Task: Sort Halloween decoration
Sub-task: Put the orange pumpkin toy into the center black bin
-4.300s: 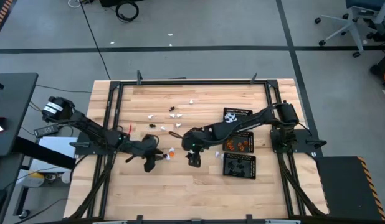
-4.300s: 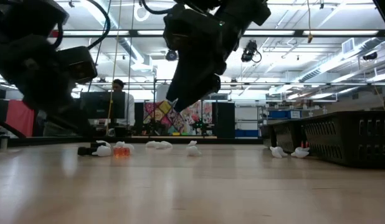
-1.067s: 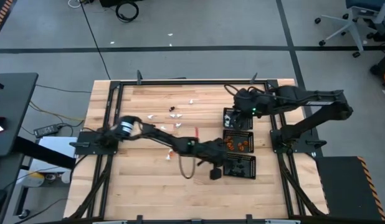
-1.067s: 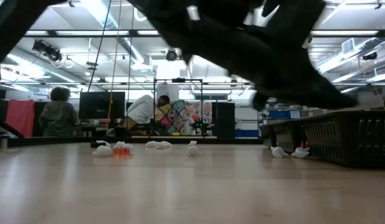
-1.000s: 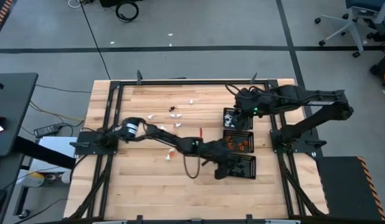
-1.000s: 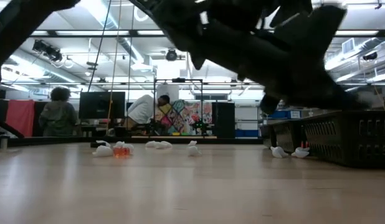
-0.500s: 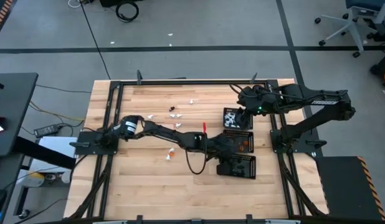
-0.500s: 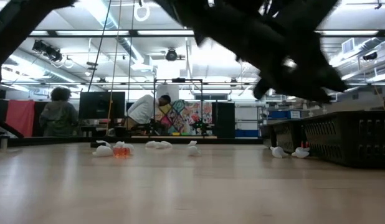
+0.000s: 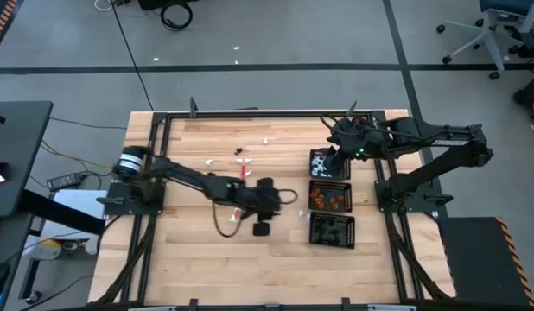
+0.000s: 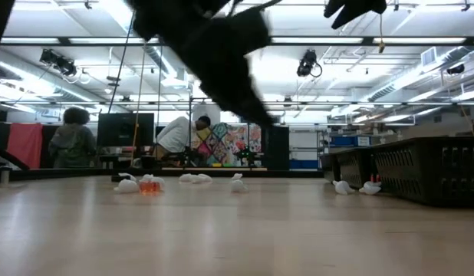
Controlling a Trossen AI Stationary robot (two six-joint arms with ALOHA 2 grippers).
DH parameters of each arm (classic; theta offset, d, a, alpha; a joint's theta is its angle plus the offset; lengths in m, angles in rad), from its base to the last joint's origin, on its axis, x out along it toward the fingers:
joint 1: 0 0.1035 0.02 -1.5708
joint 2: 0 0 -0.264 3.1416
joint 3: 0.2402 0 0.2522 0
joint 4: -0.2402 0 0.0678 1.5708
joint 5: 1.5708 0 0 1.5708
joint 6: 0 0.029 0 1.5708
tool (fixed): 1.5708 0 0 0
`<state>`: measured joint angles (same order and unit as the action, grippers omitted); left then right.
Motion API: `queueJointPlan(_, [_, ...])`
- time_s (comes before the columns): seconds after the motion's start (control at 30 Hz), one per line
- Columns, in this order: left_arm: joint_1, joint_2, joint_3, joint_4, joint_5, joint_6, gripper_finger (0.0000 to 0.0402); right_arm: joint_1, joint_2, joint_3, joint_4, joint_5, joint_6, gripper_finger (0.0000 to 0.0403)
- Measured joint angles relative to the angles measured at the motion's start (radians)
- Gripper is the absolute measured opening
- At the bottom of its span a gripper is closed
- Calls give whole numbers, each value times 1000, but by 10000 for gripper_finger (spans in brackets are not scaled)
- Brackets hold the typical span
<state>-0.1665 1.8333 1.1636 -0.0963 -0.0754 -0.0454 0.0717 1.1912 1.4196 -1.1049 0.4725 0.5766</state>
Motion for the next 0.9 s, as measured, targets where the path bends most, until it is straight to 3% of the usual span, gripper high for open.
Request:
queueJointPlan(0.17, [7, -93, -195, 13, -11, 52, 87, 7, 0, 0, 64, 18, 0, 210])
queueJointPlan(0.43, [-14, -203, -372, -33, -8, -120, 148, 7, 22, 0, 87, 17, 63, 210])
queueJointPlan(0.63, [-54, -252, -430, -50, -10, -153, 175, 7, 92, 0, 121, 1, 76, 210])
queueJointPlan(0.9, [-76, -265, -466, -66, -62, -118, 179, 25, 193, 0, 213, -39, 53, 210])
